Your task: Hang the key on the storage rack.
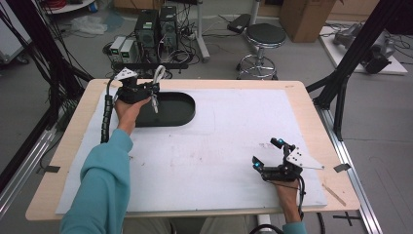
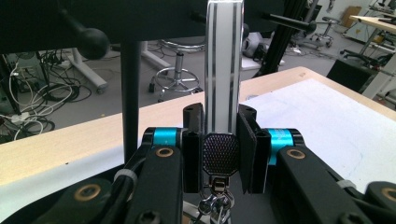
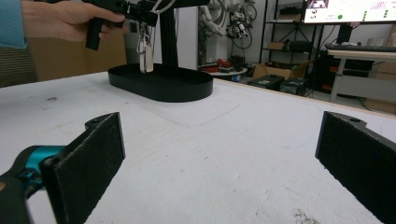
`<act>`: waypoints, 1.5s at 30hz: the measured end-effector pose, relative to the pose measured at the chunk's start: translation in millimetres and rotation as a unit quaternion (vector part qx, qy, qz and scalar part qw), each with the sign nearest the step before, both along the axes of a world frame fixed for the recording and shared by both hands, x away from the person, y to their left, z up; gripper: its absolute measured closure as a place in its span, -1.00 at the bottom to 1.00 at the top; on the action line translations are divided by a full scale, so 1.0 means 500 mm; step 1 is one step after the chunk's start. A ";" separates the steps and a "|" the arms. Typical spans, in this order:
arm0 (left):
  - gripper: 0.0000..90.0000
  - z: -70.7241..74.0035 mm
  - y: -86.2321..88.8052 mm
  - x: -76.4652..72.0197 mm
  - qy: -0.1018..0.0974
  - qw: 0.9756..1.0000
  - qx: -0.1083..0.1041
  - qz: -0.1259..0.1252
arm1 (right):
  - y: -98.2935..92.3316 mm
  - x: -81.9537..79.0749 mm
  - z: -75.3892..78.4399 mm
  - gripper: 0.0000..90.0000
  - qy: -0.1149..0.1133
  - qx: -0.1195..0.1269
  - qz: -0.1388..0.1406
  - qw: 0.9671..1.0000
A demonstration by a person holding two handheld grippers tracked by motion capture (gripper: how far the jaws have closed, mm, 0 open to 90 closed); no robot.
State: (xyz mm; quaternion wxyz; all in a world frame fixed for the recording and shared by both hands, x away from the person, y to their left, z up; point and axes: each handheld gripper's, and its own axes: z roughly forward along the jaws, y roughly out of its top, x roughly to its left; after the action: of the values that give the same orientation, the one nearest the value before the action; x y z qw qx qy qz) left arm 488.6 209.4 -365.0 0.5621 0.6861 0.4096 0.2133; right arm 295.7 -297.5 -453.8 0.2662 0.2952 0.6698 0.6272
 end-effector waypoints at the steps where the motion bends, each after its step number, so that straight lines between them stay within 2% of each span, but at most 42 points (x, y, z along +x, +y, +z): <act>1: 0.64 -0.001 0.000 0.001 0.000 1.000 -0.001 -0.001 | 0.000 0.000 0.000 -0.98 0.000 0.000 0.000 1.000; 10: 0.64 -0.006 0.000 0.003 0.001 1.000 -0.009 -0.002 | 0.000 0.000 0.000 -0.98 0.001 0.001 0.000 1.000; 12: 0.64 -0.007 -0.001 0.003 -0.001 1.000 -0.004 -0.001 | 0.000 0.000 0.000 -0.98 0.001 0.001 0.000 1.000; 21: 0.64 -0.018 -0.003 0.008 0.004 1.000 -0.021 -0.006 | 0.000 0.001 0.000 -0.98 -0.002 0.000 0.000 1.000; 26: 0.64 -0.025 -0.006 0.011 0.001 1.000 -0.022 -0.008 | -0.001 0.001 0.000 -0.98 -0.002 0.000 0.001 1.000; 28: 0.64 -0.031 -0.004 0.012 0.006 1.000 -0.019 -0.007 | -0.001 0.000 0.000 -0.98 0.000 0.000 0.000 1.000; 30: 0.64 -0.033 -0.004 0.012 0.004 1.000 -0.027 -0.007 | -0.001 0.001 0.000 -0.98 -0.003 -0.001 0.001 1.000; 35: 0.64 -0.036 -0.009 0.013 -0.003 1.000 -0.011 -0.003 | 0.000 0.000 0.000 -0.98 0.001 0.001 0.000 1.000; 41: 0.64 -0.038 -0.022 0.013 -0.019 0.999 0.026 0.014 | 0.000 0.001 0.000 -0.98 -0.001 0.000 0.001 1.000; 45: 0.63 -0.039 -0.029 0.012 -0.019 0.999 0.033 0.019 | -0.001 0.001 0.000 -0.98 0.001 0.001 0.000 1.000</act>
State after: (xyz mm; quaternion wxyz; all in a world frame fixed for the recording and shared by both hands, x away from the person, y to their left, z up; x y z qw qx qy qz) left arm 494.6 194.9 -384.4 0.5424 0.6923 0.4047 0.2504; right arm 295.9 -297.9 -453.9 0.2654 0.2963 0.6692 0.6277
